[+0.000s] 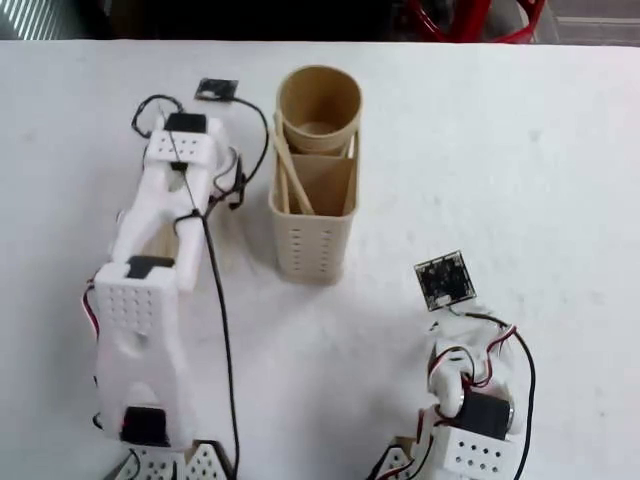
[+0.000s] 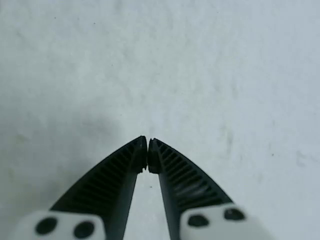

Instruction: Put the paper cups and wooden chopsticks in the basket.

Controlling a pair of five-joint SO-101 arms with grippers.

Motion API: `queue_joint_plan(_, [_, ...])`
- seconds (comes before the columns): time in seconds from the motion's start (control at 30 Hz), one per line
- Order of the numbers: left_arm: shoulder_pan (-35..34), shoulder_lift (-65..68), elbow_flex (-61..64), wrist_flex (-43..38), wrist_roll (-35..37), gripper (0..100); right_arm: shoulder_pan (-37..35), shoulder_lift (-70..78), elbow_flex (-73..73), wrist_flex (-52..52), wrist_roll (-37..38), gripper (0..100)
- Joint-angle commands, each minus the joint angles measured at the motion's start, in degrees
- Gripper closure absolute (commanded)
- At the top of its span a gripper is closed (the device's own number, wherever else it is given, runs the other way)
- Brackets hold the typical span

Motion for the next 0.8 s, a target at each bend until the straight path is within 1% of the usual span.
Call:
queue_joint_plan(0.0, [2.1, 0.0, -3.4, -1.1, 0.7, 87, 0.2, -0.1, 0.5, -0.1, 0.0, 98.1])
queue_joint_plan(0.1, [3.4, 0.1, -3.3, -1.8, 0.7, 87, 0.2, -0.1, 0.5, -0.1, 0.0, 98.1])
queue_joint_plan(0.2, [3.3, 0.2, -2.9, -1.8, 0.8, 87, 0.2, -0.1, 0.5, -0.1, 0.0, 98.1])
queue_joint_plan(0.33, [2.2, 0.9, -3.0, -1.8, 0.8, 87, 0.2, -0.1, 0.5, -0.1, 0.0, 98.1])
queue_joint_plan(0.5, [0.7, 3.0, -3.3, -1.6, 0.7, 93, 0.2, -0.1, 0.5, -0.1, 0.0, 98.1])
queue_joint_plan(0.77, [-1.5, 3.2, -3.3, -1.4, 0.7, 93, 0.2, -0.1, 0.5, -0.1, 0.0, 98.1])
